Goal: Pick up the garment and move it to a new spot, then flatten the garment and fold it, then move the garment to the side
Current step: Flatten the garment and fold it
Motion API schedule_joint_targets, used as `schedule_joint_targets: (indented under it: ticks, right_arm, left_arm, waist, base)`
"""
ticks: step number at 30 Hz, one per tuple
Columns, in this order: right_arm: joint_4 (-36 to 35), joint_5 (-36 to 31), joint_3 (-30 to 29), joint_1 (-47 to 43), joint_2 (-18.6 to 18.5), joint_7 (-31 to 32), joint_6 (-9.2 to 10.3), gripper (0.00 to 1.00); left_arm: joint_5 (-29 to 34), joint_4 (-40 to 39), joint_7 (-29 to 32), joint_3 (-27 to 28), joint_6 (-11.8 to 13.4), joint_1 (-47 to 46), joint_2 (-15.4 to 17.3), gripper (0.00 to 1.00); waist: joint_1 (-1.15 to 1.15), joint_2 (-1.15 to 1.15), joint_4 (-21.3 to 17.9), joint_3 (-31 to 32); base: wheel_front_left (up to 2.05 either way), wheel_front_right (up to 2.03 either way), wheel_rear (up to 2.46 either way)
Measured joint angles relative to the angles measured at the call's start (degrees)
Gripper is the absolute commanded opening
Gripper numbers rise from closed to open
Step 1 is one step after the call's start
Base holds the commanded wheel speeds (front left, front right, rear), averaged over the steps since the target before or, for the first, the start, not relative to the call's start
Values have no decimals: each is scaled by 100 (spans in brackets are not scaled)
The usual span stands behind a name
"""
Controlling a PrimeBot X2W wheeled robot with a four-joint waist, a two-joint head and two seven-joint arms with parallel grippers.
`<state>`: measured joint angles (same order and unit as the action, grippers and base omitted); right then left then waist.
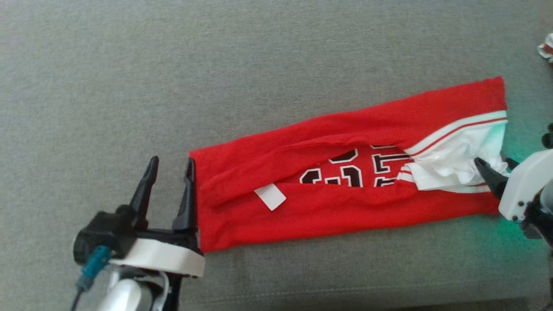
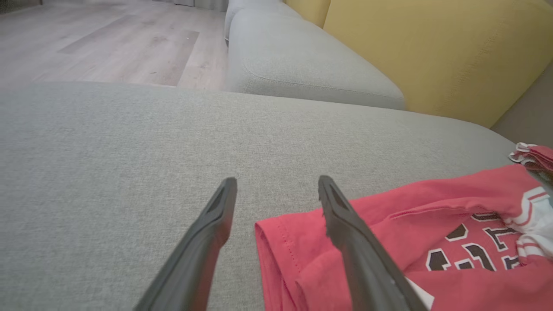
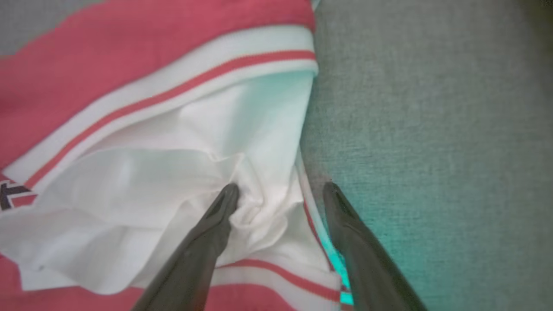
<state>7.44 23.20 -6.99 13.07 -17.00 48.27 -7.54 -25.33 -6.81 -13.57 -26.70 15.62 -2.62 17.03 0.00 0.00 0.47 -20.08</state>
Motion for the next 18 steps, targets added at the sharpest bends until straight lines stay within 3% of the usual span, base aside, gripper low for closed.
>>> schedule_joint_targets:
  ticks: [3,4,5,14,18]
  right_arm:
    - [136,2,3,98,-35,185,1,100]
    - [167,21,5,122,-42,211,1,55]
    - [205,70,-5,153,-40,207,1,0]
    - [531,221,-205,179,-133,-561,1,0]
    - [601,118,-675,273,-578,-745,0,0]
  left_arm:
    - [215,186,-71,-31,-60,-6,-203,100]
    - [261,255,-71,-31,-103,-5,-271,100]
    - [314,293,-71,-14,-126,-2,-345,100]
    - [673,435,-73,519,-525,216,-938,100]
    - [783,547,-73,759,-758,593,-1163,100]
  waist:
    - [0,0,119,8]
    - [0,0,158,17]
    - [0,0,195,29]
    - [0,0,360,355]
    - [0,0,400,598]
  base:
    - [0,0,0]
    - [0,0,0]
    - [0,0,0]
    - [0,0,0]
    - [0,0,0]
